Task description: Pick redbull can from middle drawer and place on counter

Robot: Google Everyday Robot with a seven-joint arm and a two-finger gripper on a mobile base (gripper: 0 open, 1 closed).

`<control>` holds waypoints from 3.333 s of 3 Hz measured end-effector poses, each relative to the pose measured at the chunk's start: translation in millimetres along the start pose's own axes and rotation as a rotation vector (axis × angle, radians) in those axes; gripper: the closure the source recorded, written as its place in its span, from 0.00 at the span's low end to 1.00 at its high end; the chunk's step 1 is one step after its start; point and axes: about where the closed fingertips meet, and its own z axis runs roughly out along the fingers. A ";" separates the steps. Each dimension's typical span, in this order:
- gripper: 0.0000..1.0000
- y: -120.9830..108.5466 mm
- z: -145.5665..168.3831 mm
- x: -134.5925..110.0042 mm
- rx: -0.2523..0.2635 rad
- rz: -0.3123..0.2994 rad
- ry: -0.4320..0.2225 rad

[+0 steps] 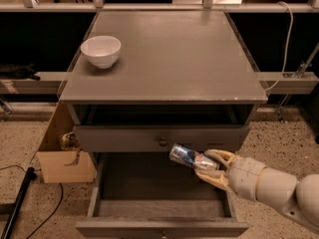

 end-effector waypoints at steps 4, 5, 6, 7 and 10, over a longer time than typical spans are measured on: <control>1.00 11.8 8.1 -40.3 -0.084 -0.098 0.013; 1.00 3.7 21.1 -46.3 -0.116 -0.105 0.021; 1.00 -12.5 22.8 -61.7 -0.126 -0.142 0.040; 1.00 -14.7 23.1 -64.5 -0.125 -0.148 0.040; 1.00 -29.2 15.6 -94.0 -0.117 -0.141 0.010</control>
Offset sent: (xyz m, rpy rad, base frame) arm -0.0127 0.0078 0.0494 -0.0364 -0.0820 0.0337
